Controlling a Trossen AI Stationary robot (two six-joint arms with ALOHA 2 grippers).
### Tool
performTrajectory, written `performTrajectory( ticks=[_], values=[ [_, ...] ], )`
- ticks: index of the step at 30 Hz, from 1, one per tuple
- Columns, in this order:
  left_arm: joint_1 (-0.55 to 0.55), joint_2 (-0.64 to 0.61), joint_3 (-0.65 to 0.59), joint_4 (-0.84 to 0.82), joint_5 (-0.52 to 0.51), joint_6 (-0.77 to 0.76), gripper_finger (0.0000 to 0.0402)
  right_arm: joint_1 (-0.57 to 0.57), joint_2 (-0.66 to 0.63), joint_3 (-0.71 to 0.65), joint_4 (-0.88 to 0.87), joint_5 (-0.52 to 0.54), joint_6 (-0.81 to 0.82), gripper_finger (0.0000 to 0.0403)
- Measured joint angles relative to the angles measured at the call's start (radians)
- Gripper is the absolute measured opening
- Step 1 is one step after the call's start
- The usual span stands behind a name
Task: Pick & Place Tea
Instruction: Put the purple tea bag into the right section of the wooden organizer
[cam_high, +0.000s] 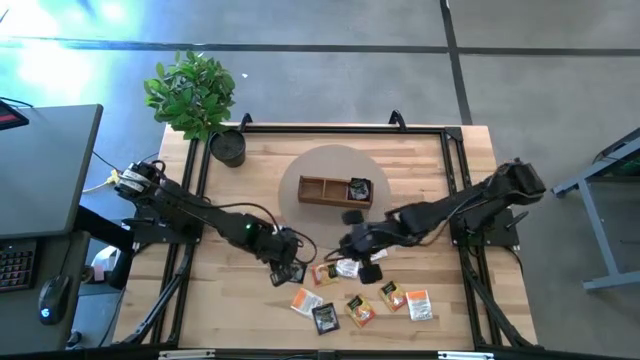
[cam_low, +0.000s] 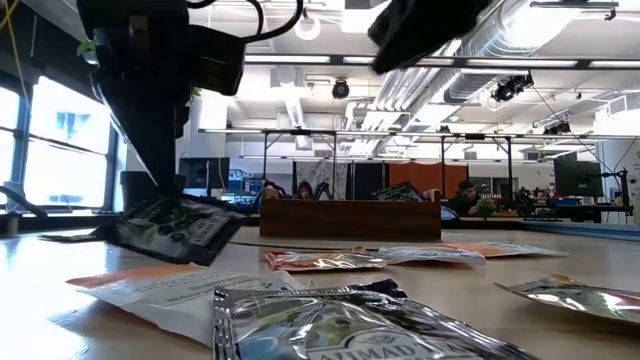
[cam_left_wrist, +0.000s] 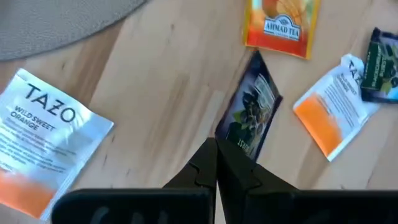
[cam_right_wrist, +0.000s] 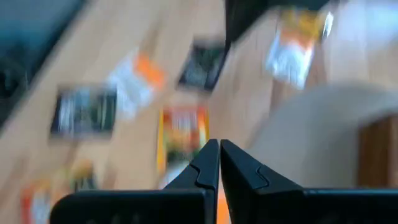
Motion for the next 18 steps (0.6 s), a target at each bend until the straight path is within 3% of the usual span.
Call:
performTrajectory(
  ticks=[4, 8, 13, 16, 18],
  values=[
    [0.000, 0.000, 0.000, 0.001, 0.020, -0.006, 0.0000, -0.023, 0.012, -0.247, 0.474, -0.027, -0.068, 0.0034],
    [0.001, 0.000, 0.000, 0.005, 0.019, -0.004, 0.0000, -0.064, 0.071, -0.345, 0.777, -0.069, 0.031, 0.0073],
    [0.001, 0.000, 0.000, 0.016, 0.018, -0.004, 0.0000, -0.103, 0.219, -0.304, 0.905, -0.147, 0.154, 0.0124],
    [0.001, 0.000, 0.000, 0.037, 0.016, -0.002, 0.0000, -0.106, 0.325, -0.206, 0.885, -0.139, 0.240, 0.0147],
    [0.001, 0.000, 0.000, 0.030, 0.016, 0.008, 0.0000, -0.111, 0.384, -0.130, 0.817, -0.195, 0.300, 0.0159]
  ],
)
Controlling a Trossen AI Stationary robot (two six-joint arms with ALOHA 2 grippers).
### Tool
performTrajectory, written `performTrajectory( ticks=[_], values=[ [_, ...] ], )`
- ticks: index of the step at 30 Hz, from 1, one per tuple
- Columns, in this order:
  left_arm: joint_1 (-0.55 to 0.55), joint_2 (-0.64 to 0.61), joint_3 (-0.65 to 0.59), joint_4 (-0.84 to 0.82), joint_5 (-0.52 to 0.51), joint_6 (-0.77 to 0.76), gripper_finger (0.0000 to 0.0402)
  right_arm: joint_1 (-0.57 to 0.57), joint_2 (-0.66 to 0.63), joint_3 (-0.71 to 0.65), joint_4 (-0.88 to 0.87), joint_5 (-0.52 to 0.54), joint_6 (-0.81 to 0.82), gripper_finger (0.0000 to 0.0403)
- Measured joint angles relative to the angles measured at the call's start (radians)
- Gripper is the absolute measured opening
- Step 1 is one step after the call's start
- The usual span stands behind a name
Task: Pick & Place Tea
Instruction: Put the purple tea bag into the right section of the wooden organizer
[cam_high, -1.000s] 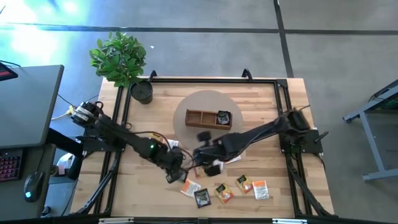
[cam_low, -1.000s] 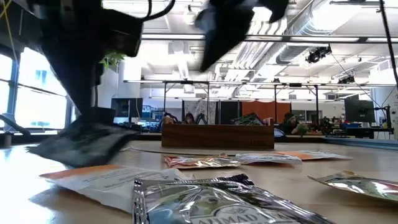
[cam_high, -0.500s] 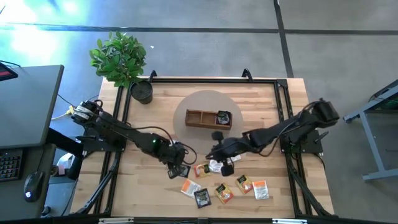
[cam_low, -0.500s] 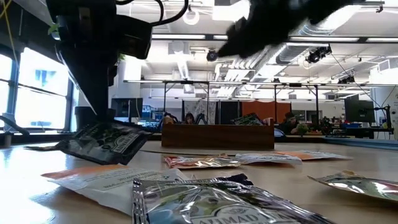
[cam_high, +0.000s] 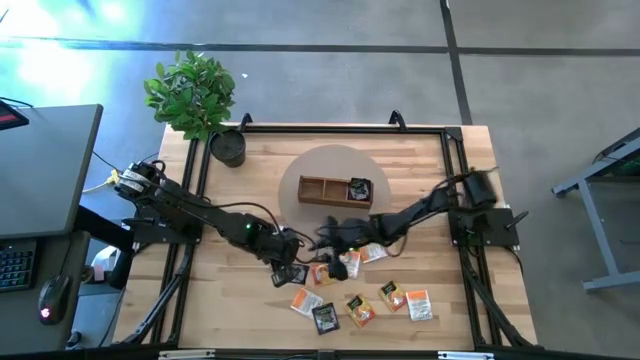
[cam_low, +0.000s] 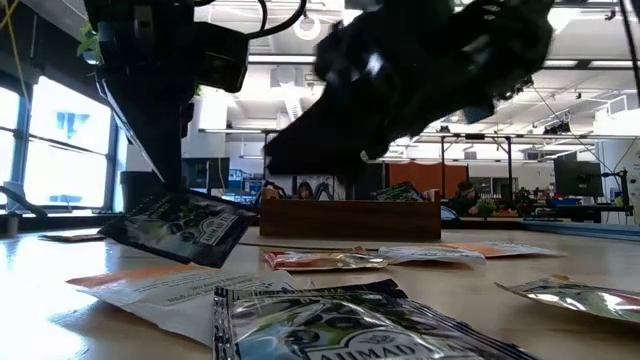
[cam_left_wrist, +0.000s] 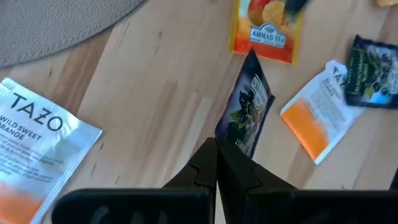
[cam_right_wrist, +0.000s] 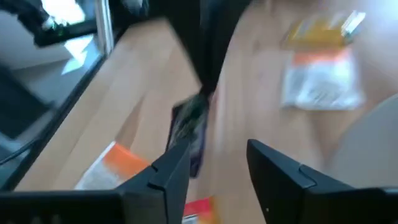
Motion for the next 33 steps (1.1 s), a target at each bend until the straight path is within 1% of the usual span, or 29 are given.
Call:
performTrajectory(
  ticks=[2, 3, 5, 7, 8, 11, 12, 15, 16, 20, 28, 33],
  values=[
    [0.000, 0.000, 0.000, 0.000, 0.000, 0.011, 0.0000, -0.004, 0.036, 0.087, -0.100, -0.070, 0.030, 0.0168],
    [0.000, 0.000, 0.000, 0.000, 0.000, 0.015, 0.0000, -0.004, 0.045, 0.125, -0.156, -0.083, 0.039, 0.0171],
    [0.000, 0.000, 0.000, 0.005, 0.000, 0.027, 0.0000, -0.003, 0.062, 0.193, -0.277, -0.072, 0.025, 0.0175],
    [0.000, 0.000, 0.000, 0.008, -0.001, 0.042, 0.0000, -0.003, 0.076, 0.237, -0.345, -0.034, -0.016, 0.0176],
    [0.000, 0.000, 0.000, 0.010, -0.001, 0.045, 0.0000, -0.003, 0.080, 0.252, -0.370, -0.031, -0.029, 0.0176],
    [0.000, 0.000, 0.000, 0.022, 0.000, 0.047, 0.0000, -0.009, 0.088, 0.287, -0.358, -0.072, -0.029, 0.0177],
    [0.000, 0.000, 0.000, 0.022, -0.001, 0.047, 0.0000, -0.009, 0.088, 0.292, -0.360, -0.069, -0.030, 0.0177],
    [0.000, 0.000, 0.000, 0.026, -0.001, 0.047, 0.0000, -0.008, 0.088, 0.289, -0.370, 0.005, -0.036, 0.0177],
    [0.000, 0.000, 0.000, 0.028, -0.003, 0.047, 0.0000, -0.009, 0.088, 0.289, -0.373, 0.009, -0.036, 0.0177],
    [0.000, 0.000, 0.000, 0.030, -0.021, 0.047, 0.0000, -0.015, 0.088, 0.289, -0.381, -0.042, -0.030, 0.0177],
    [-0.001, 0.000, 0.000, 0.053, -0.024, 0.047, 0.0000, -0.014, 0.108, 0.289, -0.382, -0.043, -0.006, 0.0177],
    [0.001, 0.000, 0.000, 0.082, -0.050, 0.072, 0.0000, -0.014, 0.120, 0.289, -0.374, -0.072, 0.015, 0.0173]
  ],
)
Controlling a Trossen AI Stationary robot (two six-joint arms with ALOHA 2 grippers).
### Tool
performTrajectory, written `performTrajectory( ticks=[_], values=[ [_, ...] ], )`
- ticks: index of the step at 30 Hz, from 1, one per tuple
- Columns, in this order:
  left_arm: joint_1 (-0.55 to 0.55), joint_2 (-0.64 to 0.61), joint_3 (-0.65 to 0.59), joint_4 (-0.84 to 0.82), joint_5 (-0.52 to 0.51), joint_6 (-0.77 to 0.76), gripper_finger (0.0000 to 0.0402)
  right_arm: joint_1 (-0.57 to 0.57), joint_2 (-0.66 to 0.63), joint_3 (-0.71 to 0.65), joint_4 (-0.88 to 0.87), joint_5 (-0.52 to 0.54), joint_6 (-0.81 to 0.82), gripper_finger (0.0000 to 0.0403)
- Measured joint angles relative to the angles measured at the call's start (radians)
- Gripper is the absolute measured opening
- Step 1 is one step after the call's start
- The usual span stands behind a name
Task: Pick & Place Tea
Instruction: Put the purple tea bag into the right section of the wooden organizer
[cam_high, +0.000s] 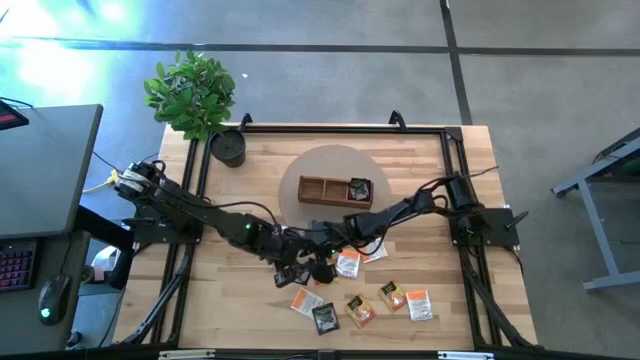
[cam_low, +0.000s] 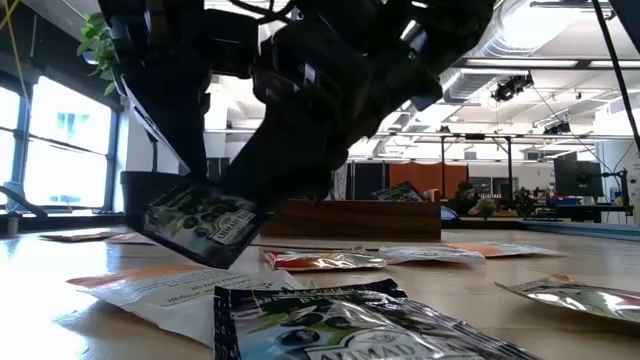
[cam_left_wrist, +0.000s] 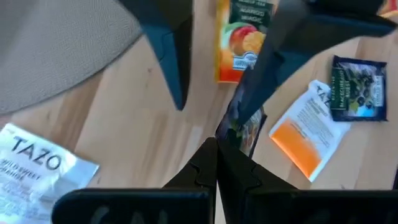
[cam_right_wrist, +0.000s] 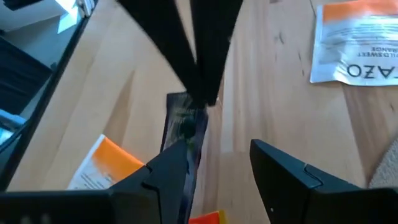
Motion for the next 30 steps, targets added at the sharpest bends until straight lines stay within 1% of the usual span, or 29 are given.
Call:
performTrajectory(
  ticks=[2, 8, 14, 17, 22, 23, 27, 30],
  values=[
    [-0.001, 0.000, 0.002, -0.002, -0.003, 0.015, 0.0000, 0.000, 0.000, 0.000, 0.004, -0.008, 0.000, 0.0168],
    [-0.001, 0.000, 0.023, -0.014, -0.003, 0.044, 0.0000, 0.000, 0.001, 0.000, 0.033, -0.078, 0.000, 0.0143],
    [-0.002, 0.000, 0.043, -0.026, -0.040, 0.065, 0.0000, 0.000, 0.001, 0.000, 0.038, -0.093, -0.005, 0.0114],
    [-0.002, 0.000, 0.043, -0.025, -0.044, 0.070, 0.0000, 0.000, 0.001, -0.001, 0.045, -0.090, -0.013, 0.0085],
    [-0.002, 0.000, 0.045, -0.022, -0.055, 0.071, 0.0000, 0.000, 0.001, -0.001, 0.045, -0.080, -0.044, 0.0014],
    [-0.002, 0.000, 0.045, -0.022, -0.063, 0.072, 0.0001, 0.000, 0.001, -0.001, 0.045, -0.079, -0.051, 0.0007],
    [-0.002, 0.000, 0.045, -0.020, -0.077, 0.098, 0.0004, 0.000, 0.001, -0.001, 0.045, -0.074, -0.056, 0.0013],
    [-0.002, 0.000, 0.046, -0.016, -0.055, 0.102, 0.0022, 0.000, 0.001, -0.001, 0.044, -0.070, -0.057, 0.0004]
  ],
)
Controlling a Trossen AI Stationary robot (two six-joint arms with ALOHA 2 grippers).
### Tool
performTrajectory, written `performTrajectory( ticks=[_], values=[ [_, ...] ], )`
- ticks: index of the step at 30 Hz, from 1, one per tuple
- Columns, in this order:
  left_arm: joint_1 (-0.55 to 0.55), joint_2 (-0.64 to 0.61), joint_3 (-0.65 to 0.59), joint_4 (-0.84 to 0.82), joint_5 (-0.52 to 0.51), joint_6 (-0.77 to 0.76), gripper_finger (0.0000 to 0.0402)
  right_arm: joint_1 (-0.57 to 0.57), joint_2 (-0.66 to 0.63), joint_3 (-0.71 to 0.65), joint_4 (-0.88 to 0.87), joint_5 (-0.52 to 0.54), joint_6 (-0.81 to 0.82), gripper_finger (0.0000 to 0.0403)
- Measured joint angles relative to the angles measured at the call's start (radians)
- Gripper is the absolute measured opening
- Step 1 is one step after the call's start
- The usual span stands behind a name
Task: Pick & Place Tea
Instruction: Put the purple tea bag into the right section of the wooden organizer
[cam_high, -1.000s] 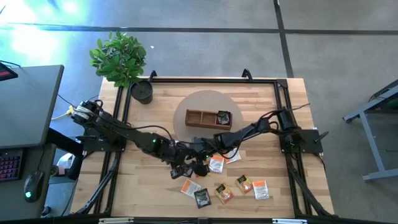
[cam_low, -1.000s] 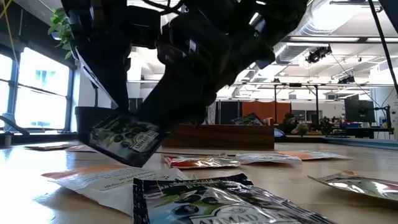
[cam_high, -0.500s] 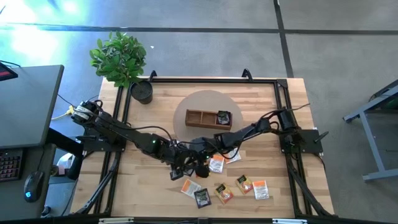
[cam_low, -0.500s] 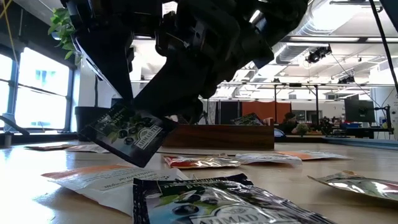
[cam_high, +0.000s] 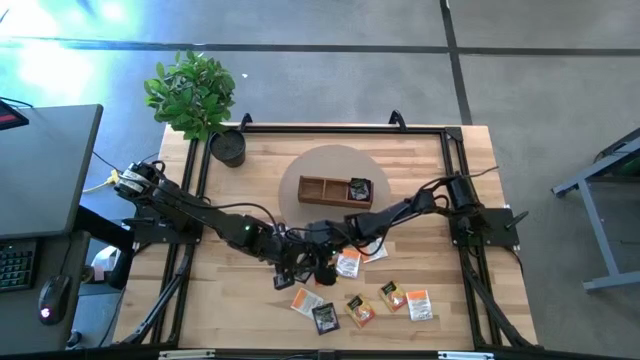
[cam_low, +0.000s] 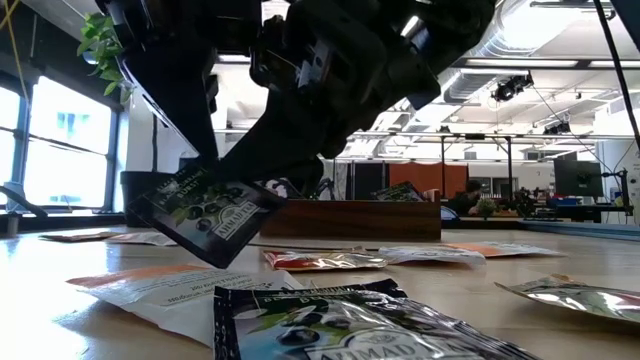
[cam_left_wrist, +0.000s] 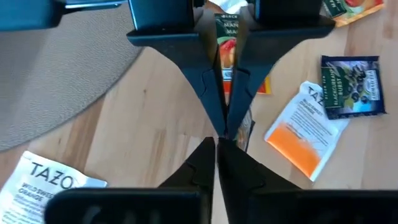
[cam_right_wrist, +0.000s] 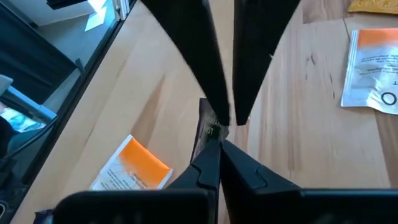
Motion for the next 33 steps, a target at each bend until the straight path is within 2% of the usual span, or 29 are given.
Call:
performTrajectory(
  ticks=[4, 10, 16, 19, 22, 27, 33],
  values=[
    [0.000, 0.000, 0.001, 0.005, 0.002, 0.021, 0.0062, 0.000, 0.000, 0.000, -0.006, 0.003, 0.002, 0.0007],
    [0.004, 0.000, 0.006, 0.032, -0.079, 0.028, 0.0121, -0.001, 0.000, 0.002, -0.006, 0.012, 0.017, 0.0004],
    [0.003, 0.000, 0.006, 0.059, -0.090, -0.002, 0.0135, -0.005, -0.049, 0.000, -0.076, 0.018, 0.005, 0.0002],
    [0.004, -0.003, 0.007, 0.080, -0.105, -0.017, 0.0136, -0.018, -0.116, -0.002, -0.189, 0.081, -0.042, 0.0004],
    [0.004, -0.002, 0.007, 0.111, -0.167, -0.024, 0.0136, -0.040, -0.210, 0.000, -0.344, 0.210, -0.105, 0.0002],
    [0.007, -0.029, 0.037, 0.086, -0.323, -0.034, 0.0136, -0.097, -0.367, 0.001, -0.594, 0.394, -0.130, 0.0002],
    [0.014, -0.077, 0.154, -0.103, -0.577, 0.029, 0.0136, -0.182, -0.549, 0.001, -0.821, 0.552, -0.138, 0.0001]
  ],
)
